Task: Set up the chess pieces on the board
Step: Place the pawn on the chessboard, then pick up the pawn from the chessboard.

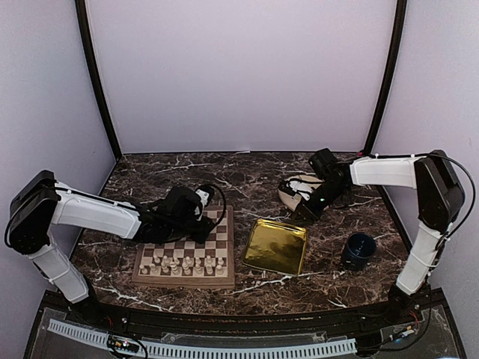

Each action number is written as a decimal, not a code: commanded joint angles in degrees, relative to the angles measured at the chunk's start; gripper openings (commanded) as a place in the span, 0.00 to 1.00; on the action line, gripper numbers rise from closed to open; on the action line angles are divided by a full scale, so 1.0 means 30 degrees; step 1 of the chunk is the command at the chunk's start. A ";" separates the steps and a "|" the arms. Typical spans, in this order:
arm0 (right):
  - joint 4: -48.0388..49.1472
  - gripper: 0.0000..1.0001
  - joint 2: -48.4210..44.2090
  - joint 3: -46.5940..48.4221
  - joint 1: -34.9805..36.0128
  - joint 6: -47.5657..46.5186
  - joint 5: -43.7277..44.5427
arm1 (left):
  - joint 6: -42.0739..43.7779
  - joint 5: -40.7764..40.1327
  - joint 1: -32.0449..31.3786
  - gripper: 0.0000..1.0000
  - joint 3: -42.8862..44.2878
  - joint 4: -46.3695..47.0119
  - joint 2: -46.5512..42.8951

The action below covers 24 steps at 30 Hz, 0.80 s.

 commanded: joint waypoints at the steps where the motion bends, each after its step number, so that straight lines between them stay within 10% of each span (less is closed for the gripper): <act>1: -0.0119 0.35 0.0007 0.0121 -0.0086 -0.0210 -0.0323 | -0.0369 0.0135 0.0150 0.34 0.2392 -0.3957 -0.0655; 10: -0.0296 0.35 0.0184 0.0218 -0.0090 -0.0387 -0.0362 | -0.1400 0.2128 0.0895 0.33 0.8343 -1.3218 0.2232; 24: -0.0439 0.36 0.0211 0.0206 -0.0085 -0.0475 -0.0415 | -0.1665 0.3361 0.1424 0.30 0.9685 -1.4642 0.3633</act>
